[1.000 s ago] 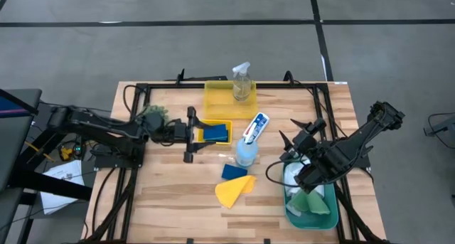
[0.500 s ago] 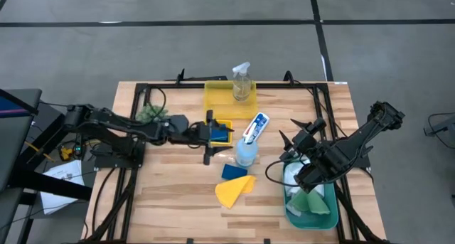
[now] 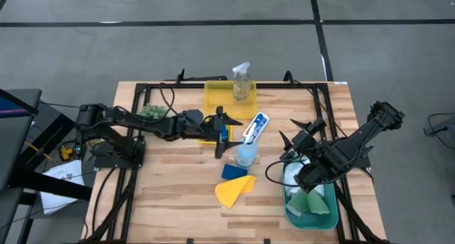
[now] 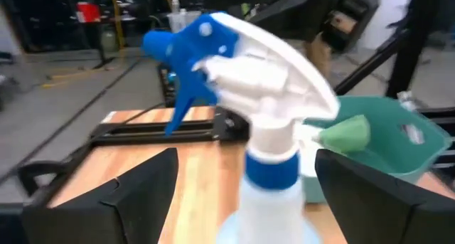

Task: Pick & Place Kitchen Items
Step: Put the blue bottle into the top yellow bin

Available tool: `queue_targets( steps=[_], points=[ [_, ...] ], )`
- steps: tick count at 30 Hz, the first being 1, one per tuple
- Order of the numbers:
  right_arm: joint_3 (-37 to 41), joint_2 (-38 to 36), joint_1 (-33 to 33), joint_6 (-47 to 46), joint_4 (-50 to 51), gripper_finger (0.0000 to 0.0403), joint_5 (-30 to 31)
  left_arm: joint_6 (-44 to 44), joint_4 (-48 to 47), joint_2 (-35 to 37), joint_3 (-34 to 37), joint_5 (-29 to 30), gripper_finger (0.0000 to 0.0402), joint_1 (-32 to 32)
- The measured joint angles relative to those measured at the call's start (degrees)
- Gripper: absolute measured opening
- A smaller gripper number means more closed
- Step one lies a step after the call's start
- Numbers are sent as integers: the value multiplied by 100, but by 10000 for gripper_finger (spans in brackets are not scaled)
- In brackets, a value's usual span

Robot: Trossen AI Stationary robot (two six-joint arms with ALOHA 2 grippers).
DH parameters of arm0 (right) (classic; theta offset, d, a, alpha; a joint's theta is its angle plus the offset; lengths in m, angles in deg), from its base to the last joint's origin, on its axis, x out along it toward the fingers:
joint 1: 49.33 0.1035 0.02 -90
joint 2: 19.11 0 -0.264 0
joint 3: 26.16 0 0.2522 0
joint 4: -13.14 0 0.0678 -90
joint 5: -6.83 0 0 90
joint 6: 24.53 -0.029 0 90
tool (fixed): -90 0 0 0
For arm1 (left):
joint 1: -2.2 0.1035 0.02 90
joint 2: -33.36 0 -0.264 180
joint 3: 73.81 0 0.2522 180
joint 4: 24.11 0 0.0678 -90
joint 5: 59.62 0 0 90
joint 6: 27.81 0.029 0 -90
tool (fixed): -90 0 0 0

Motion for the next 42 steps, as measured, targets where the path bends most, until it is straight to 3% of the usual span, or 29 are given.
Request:
queue_targets(
  steps=[7,25,34,42],
  points=[
    [-2,0,0,22,10,248,0,-151,0,-311,-225,-407,326,33],
    [-2,2,0,46,5,248,5,-158,46,-543,-349,-482,328,59],
    [-2,0,0,59,10,248,2,-153,38,-1172,-833,-557,328,80],
    [-2,1,10,61,37,248,-26,-158,-153,-986,-881,-561,328,98]
  ],
)
